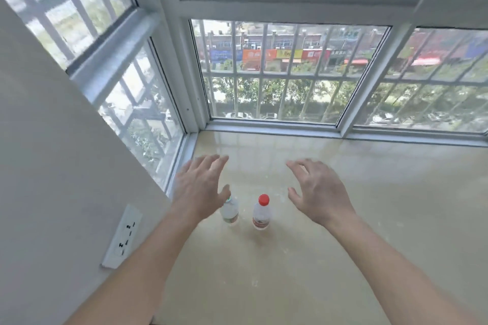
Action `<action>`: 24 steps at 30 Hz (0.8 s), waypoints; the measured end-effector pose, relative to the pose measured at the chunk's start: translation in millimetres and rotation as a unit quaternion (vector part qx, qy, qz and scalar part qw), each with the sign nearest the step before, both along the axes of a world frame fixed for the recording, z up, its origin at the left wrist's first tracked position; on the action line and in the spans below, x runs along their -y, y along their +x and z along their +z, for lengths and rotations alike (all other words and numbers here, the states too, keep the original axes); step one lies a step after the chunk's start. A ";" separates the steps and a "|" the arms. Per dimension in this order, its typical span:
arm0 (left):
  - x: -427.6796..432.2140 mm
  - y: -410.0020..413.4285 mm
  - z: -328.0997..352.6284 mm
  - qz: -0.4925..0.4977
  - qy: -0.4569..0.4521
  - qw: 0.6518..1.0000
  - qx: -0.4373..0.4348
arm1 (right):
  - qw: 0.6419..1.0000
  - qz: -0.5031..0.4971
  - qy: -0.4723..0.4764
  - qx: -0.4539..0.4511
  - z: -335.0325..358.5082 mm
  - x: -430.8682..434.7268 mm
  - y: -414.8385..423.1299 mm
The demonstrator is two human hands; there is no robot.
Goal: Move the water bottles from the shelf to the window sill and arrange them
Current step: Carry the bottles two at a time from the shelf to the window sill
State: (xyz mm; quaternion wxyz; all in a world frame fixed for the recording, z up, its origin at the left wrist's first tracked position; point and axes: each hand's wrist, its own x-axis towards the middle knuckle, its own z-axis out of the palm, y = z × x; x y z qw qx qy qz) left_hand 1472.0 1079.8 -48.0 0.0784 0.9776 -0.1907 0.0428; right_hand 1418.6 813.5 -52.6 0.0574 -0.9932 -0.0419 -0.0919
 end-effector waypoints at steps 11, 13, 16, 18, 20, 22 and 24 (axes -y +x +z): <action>79.2 -37.9 75.2 -0.077 -0.029 0.993 0.080 | 0.994 -0.052 -0.007 0.095 79.1 11.2 -55.4; 97.6 -41.4 80.0 -0.106 -0.038 0.990 0.082 | 0.992 -0.086 -0.009 0.094 85.6 23.6 -68.8; 126.9 -47.1 85.7 -0.168 -0.058 0.981 0.078 | 0.984 -0.156 0.002 0.090 91.8 43.1 -94.8; 149.0 -54.1 88.1 -0.214 -0.069 0.971 0.076 | 0.974 -0.209 0.002 0.091 94.9 55.4 -119.7; 168.2 -62.3 89.3 -0.254 -0.081 0.961 0.074 | 0.963 -0.253 0.000 0.096 98.6 64.9 -145.8; 192.0 -76.3 90.3 -0.309 -0.087 0.944 0.072 | 0.944 -0.313 -0.008 0.101 100.9 74.3 -180.4; 215.3 -96.1 89.5 -0.364 -0.093 0.924 0.064 | 0.922 -0.372 -0.016 0.101 100.9 80.3 -218.5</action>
